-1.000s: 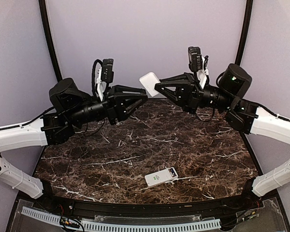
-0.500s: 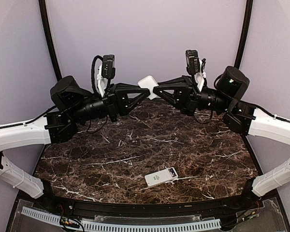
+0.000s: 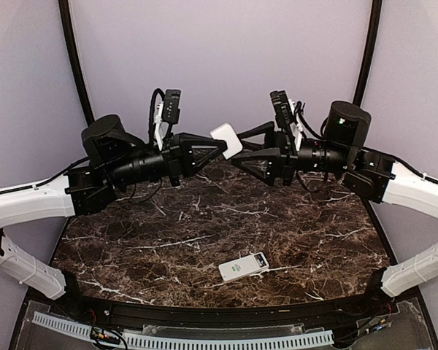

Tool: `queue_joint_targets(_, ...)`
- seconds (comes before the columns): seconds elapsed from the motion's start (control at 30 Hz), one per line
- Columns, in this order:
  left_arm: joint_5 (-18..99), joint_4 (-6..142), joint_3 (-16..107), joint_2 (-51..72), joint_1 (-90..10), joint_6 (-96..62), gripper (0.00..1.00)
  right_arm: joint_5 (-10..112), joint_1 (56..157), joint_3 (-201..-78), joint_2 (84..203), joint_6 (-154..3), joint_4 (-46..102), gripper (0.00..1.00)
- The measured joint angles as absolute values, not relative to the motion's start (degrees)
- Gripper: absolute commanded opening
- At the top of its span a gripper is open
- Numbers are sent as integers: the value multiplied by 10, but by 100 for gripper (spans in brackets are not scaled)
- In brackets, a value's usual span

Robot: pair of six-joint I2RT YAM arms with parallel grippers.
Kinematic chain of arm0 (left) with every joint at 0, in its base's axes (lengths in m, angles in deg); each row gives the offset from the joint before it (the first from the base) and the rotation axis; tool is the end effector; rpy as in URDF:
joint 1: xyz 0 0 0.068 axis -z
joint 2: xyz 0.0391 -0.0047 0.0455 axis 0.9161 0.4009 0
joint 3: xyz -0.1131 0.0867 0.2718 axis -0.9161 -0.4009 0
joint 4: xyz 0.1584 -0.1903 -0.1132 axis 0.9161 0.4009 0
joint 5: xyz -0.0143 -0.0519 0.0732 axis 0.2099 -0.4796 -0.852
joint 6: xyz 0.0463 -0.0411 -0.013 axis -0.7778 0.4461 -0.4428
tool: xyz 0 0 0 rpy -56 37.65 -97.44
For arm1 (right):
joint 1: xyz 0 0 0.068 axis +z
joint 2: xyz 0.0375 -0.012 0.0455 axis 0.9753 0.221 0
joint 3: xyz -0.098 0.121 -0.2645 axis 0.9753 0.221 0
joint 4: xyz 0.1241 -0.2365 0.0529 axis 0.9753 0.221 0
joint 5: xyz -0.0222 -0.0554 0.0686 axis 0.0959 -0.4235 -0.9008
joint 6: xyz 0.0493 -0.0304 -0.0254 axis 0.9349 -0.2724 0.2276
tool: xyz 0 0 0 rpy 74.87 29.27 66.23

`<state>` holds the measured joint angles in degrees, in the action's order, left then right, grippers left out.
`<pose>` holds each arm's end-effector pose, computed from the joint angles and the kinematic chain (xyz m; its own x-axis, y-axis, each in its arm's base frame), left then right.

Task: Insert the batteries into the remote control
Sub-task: Pass from the right arm to the left, then pass from the left arm to the right

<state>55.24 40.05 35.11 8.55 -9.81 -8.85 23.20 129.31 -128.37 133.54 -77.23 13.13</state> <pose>0.1568 -0.2718 0.4427 -0.1728 -0.3111 -0.9345 0.9724 0.0969 -0.2121 0.1618 0.2531 0.4411 -0.0066 0.1061 -0.9943 -0.9990 0.0425 0.0112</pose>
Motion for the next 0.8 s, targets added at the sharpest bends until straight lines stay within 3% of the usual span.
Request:
queue_joint_targets(0.2, 544, 526, 370, 92, -161, -32, 0, 297, 1293, -1294, 1279, -997, 299, 79)
queue_joint_targets(0.27, 549, 551, 376, 104, -181, -13, 0, 316, 1293, -1294, 1267, -1078, 334, 95)
queue_joint_targets(0.3, 554, 561, 378, 114, -188, -5, 0, 325, 1293, -1294, 1265, -1115, 347, 98)
queue_joint_targets(0.8, 634, 619, 387, 191, -189, 51, 0, 404, 1293, -1318, 1389, -1434, 419, 94)
